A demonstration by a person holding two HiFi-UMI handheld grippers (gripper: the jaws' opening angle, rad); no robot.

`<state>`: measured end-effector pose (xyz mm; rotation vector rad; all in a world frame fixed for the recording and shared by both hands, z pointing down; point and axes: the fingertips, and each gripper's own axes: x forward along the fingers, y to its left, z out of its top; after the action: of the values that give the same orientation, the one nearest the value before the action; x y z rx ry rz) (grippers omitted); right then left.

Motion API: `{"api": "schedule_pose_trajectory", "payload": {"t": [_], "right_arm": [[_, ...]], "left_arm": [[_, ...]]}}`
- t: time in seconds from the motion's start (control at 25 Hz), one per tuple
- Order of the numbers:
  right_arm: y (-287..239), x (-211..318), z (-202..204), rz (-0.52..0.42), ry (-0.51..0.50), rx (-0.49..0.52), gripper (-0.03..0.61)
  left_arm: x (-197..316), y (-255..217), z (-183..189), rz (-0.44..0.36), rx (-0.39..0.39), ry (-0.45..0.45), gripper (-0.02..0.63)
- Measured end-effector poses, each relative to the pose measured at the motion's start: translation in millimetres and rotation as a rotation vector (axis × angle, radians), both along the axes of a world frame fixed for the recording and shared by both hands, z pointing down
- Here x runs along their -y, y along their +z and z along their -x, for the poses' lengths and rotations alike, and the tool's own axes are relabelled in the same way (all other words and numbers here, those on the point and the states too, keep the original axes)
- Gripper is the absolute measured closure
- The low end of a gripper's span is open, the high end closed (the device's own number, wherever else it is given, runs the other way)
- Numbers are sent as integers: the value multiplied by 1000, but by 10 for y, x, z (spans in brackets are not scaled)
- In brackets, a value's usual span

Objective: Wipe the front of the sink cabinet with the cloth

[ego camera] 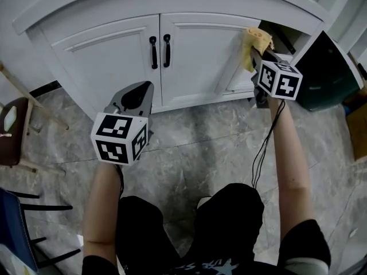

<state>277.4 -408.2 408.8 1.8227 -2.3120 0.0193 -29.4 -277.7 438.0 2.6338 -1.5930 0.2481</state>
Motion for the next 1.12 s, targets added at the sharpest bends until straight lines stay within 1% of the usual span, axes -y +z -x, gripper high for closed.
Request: {"api": "schedule_pose_trajectory", "payload": {"t": [0.08, 0.16, 0.32, 0.44, 0.56, 0.68, 0.76, 0.88, 1.0, 1.12], "right_arm": [[-17, -72, 68, -3, -13, 15, 515], [-17, -156, 250, -1, -56, 33, 515], [73, -282, 849, 27, -192, 80, 515], [170, -359, 1307, 44, -282, 108, 515], [255, -383, 1683, 49, -350, 129, 515], [358, -346, 1961, 53, -397, 155, 515], [413, -306, 2086, 44, -409, 146, 515], [485, -242, 2169, 39, -402, 123, 515], [519, -195, 2162, 37, -392, 126, 515], [540, -161, 2053, 37, -375, 126, 515]], "left_arm": [[-44, -9, 28, 2, 5, 3, 598], [-90, -27, 105, 1, 4, -10, 598], [-203, -17, 316, 3, 2, -49, 598], [-319, 67, 469, 20, 2, -79, 598], [-409, 166, 613, 41, -15, -109, 598], [-437, 234, 735, 49, -18, -147, 598], [-442, 241, 775, 46, -24, -160, 598], [-439, 248, 794, 43, -31, -163, 598], [-417, 261, 816, 43, -34, -164, 598], [-369, 285, 811, 47, -33, -164, 598]]}}
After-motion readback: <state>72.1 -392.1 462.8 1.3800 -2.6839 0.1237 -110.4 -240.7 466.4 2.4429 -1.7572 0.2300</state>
